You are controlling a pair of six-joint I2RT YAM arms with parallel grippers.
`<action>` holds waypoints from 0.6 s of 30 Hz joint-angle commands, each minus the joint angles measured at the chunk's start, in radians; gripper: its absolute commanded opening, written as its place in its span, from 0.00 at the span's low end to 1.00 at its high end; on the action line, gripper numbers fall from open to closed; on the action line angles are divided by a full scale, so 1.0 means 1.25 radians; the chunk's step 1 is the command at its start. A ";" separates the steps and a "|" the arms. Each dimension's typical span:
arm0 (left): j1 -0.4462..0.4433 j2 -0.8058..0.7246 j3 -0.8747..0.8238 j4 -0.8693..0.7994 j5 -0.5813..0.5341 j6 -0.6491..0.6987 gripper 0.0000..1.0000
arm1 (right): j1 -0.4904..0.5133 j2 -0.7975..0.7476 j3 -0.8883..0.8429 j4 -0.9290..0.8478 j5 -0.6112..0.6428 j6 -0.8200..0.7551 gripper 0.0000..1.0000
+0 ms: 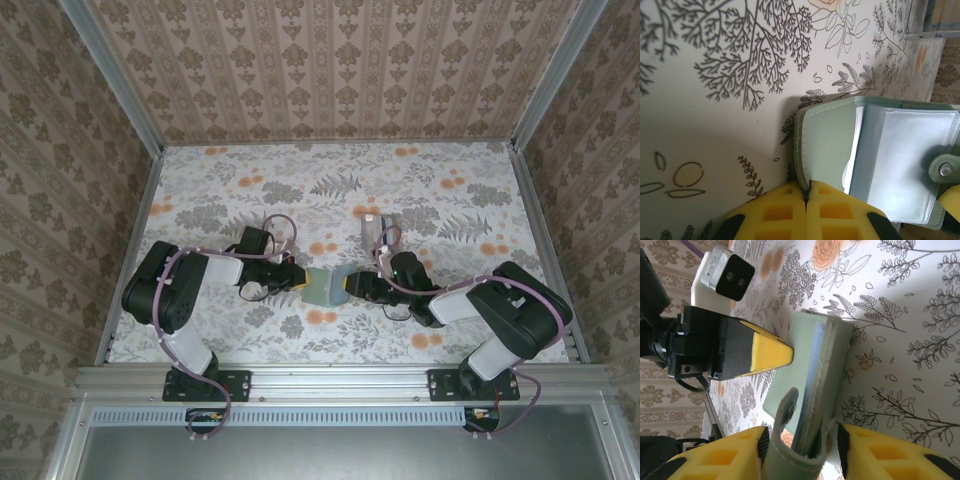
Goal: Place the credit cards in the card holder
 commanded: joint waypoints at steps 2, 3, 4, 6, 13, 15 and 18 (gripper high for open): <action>0.006 0.004 -0.009 -0.026 -0.028 0.009 0.00 | -0.005 -0.019 -0.018 0.004 -0.035 -0.026 0.44; 0.006 0.003 -0.009 -0.026 -0.028 0.008 0.00 | -0.005 -0.020 -0.019 0.004 -0.036 -0.027 0.43; 0.007 0.001 -0.010 -0.025 -0.030 0.007 0.00 | -0.004 -0.021 -0.021 0.003 -0.037 -0.027 0.41; 0.007 0.000 -0.010 -0.025 -0.030 0.008 0.00 | -0.004 -0.023 -0.023 0.002 -0.037 -0.028 0.35; 0.007 -0.001 -0.007 -0.031 -0.030 0.009 0.00 | -0.005 -0.033 -0.025 0.006 -0.038 -0.021 0.44; 0.007 0.000 -0.004 -0.035 -0.029 0.013 0.00 | -0.005 -0.044 -0.030 -0.001 -0.041 -0.023 0.44; 0.007 -0.006 -0.006 -0.036 -0.030 0.010 0.00 | -0.007 -0.062 -0.034 -0.021 -0.044 -0.028 0.40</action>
